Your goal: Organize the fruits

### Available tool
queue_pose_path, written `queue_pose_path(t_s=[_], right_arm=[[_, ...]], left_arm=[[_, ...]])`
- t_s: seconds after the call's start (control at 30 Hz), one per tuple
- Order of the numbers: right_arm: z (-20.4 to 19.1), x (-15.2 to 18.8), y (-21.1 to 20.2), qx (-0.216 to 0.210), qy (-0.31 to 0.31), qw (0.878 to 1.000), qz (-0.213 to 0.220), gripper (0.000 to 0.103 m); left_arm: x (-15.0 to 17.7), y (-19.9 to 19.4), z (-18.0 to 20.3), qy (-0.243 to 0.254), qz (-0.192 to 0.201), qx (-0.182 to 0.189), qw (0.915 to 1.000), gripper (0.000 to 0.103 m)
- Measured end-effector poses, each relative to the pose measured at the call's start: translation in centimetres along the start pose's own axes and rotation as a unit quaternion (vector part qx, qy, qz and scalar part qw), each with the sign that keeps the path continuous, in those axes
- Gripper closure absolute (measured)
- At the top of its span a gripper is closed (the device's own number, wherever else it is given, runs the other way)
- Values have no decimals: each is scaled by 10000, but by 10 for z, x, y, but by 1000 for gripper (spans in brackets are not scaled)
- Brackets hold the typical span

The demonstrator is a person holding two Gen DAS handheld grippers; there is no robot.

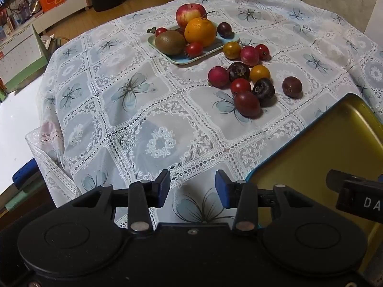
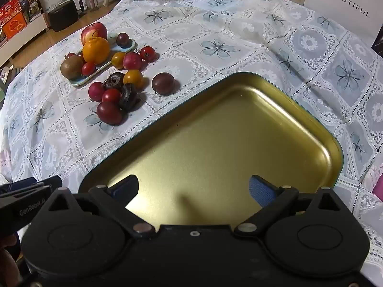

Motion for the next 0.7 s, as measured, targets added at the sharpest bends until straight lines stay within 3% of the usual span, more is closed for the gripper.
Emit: queue_pose_path(t_s=[0.7], right_arm=[[-5, 1, 0, -27, -13, 10000, -47, 0]], left_arm=[[1, 8, 2, 39, -243, 94, 9997, 52]])
Point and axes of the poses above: each gripper's, at about its wrist camera, not at the fingertips, and y roughly the way its jaws point, z to its right, x to its underside, the point moved 3 cm from there along y, roughly the way its jaws point, and after that the axes turned 8 degrees about -z, right-handed, at the moved point
